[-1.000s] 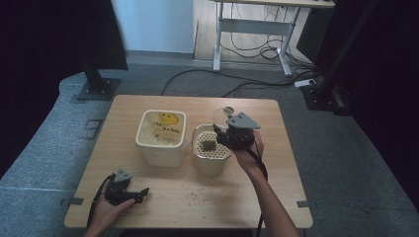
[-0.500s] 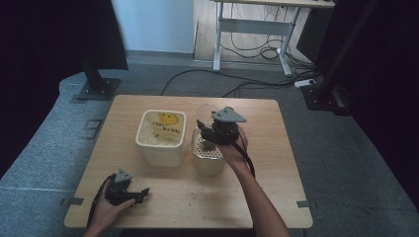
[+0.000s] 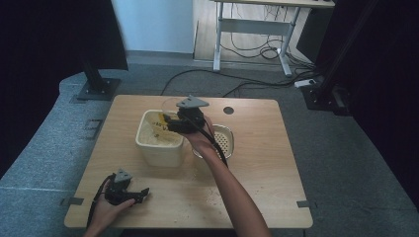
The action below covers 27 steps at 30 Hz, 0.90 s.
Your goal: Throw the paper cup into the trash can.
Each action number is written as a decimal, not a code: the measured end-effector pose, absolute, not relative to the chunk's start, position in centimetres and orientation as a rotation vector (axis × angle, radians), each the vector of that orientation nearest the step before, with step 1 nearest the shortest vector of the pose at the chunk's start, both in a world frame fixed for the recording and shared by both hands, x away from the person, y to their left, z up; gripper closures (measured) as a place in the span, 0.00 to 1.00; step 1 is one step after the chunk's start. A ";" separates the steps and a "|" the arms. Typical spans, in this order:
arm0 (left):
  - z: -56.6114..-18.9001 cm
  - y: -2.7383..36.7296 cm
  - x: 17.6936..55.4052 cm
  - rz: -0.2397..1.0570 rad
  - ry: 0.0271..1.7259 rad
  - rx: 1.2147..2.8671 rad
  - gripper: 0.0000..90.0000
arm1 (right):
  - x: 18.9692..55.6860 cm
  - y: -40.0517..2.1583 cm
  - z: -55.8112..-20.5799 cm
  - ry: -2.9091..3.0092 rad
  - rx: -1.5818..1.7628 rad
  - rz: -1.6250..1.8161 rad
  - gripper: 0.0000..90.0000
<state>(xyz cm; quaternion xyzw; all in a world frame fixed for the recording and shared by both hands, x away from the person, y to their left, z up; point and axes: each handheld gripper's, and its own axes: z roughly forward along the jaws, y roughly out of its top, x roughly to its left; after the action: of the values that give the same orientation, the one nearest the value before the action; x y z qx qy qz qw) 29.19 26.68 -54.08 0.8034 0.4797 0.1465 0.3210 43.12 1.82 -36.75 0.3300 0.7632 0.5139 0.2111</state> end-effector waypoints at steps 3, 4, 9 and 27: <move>-54.1 26.7 29.2 0.385 1.258 2.114 0.13 | 43.9 3.2 -37.1 2.169 0.967 1.381 0.14; -54.1 26.7 29.2 0.385 1.257 2.114 0.13 | 43.9 3.4 -37.2 2.178 0.968 1.375 0.14; -54.1 26.7 29.2 0.385 1.254 2.116 0.13 | 42.9 2.3 -37.0 2.154 0.943 1.361 0.15; -54.1 26.5 29.3 0.398 1.259 2.121 0.13 | 36.4 -10.9 -38.1 1.997 0.950 1.427 0.23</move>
<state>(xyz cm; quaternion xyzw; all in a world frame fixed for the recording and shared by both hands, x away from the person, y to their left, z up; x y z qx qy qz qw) 29.31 26.52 -54.10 0.8053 0.4782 0.1510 0.3162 36.44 -10.87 -38.07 0.3492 0.7343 0.5247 0.2521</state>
